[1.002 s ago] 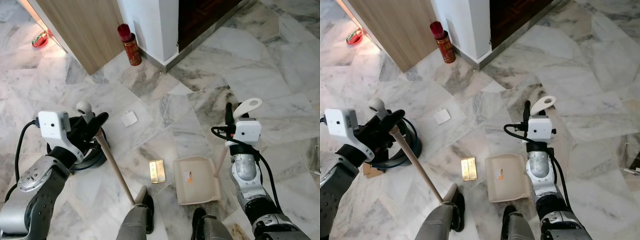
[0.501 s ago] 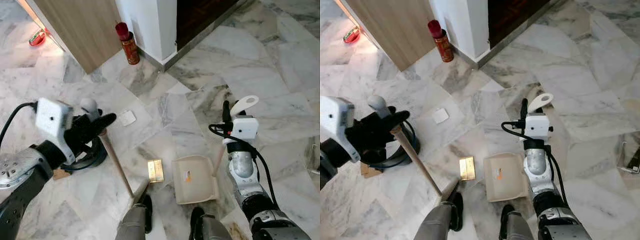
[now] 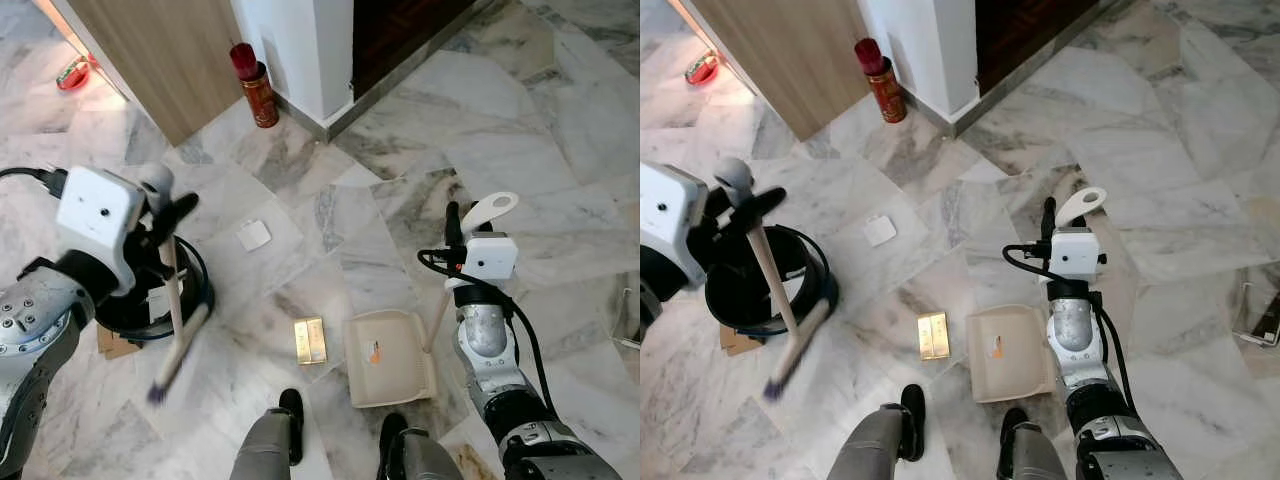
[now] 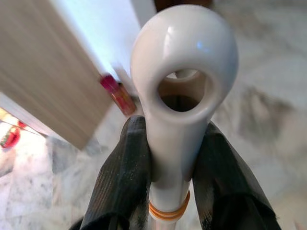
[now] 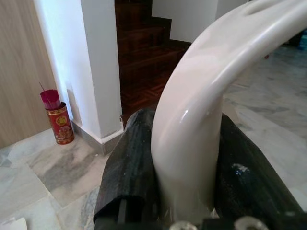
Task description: Sweep floor
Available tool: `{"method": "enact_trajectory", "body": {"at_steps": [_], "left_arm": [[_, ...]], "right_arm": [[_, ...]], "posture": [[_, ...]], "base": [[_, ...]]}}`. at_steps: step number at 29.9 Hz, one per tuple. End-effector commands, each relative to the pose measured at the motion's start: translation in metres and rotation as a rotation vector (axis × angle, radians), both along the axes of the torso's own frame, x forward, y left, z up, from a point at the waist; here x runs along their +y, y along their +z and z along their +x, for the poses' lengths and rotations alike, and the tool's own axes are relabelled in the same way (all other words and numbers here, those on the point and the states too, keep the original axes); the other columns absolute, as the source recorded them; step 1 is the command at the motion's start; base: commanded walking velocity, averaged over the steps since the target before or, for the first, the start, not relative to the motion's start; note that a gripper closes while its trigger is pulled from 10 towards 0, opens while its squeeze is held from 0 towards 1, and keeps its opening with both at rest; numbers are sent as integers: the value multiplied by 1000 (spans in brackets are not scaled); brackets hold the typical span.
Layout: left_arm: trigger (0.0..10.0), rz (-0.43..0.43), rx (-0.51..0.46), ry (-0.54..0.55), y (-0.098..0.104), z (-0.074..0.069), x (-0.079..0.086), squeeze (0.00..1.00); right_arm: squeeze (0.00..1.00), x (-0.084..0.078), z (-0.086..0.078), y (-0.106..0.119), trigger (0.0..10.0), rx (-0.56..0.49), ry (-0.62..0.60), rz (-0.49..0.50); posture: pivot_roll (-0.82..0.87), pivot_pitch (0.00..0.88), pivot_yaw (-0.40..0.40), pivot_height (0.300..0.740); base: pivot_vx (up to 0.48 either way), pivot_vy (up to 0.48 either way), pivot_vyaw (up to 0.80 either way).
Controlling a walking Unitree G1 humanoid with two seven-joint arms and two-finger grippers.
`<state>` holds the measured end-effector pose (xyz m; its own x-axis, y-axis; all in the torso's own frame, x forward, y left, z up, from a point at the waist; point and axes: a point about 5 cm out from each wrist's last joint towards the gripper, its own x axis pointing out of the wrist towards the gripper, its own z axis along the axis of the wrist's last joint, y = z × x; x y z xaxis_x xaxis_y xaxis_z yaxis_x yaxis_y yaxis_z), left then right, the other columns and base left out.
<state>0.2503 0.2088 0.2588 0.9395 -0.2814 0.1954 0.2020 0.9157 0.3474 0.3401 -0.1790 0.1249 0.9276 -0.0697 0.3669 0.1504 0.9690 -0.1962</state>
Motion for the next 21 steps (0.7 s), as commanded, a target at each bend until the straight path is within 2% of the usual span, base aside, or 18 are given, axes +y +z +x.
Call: {"method": "enact_trajectory", "body": {"at_steps": [1, 4, 6, 13, 19, 21], "left_arm": [[10000, -4, -51, 109, -4, -2, 16, 0], [10000, -95, -78, 203, -18, -1, 26, 0], [10000, -112, -86, 233, -24, -1, 28, 0], [10000, -135, -56, 197, -39, 1, 21, 0], [10000, -247, -10, 129, -59, 1, 12, 0], [10000, -253, -10, 124, -62, 1, 11, 0]], "right_arm": [[0, -3, -15, -40, 10000, 176, -23, 2], [0, -3, -16, -41, 10000, 176, -18, -3], [0, -5, -17, -40, 10000, 174, -19, -5], [0, -6, -16, -39, 10000, 170, -15, -13], [0, -6, -17, -40, 10000, 172, -15, -16], [0, -6, -17, -39, 10000, 169, -14, -16]], "posture": [[305, 482, 156, 740], [303, 486, 151, 740], [295, 491, 144, 740], [289, 501, 138, 740], [288, 507, 139, 740], [281, 512, 137, 740]], "base": [[0, 0, 0], [0, 0, 0], [0, 0, 0], [0, 0, 0], [0, 0, 0], [0, 0, 0]]}}
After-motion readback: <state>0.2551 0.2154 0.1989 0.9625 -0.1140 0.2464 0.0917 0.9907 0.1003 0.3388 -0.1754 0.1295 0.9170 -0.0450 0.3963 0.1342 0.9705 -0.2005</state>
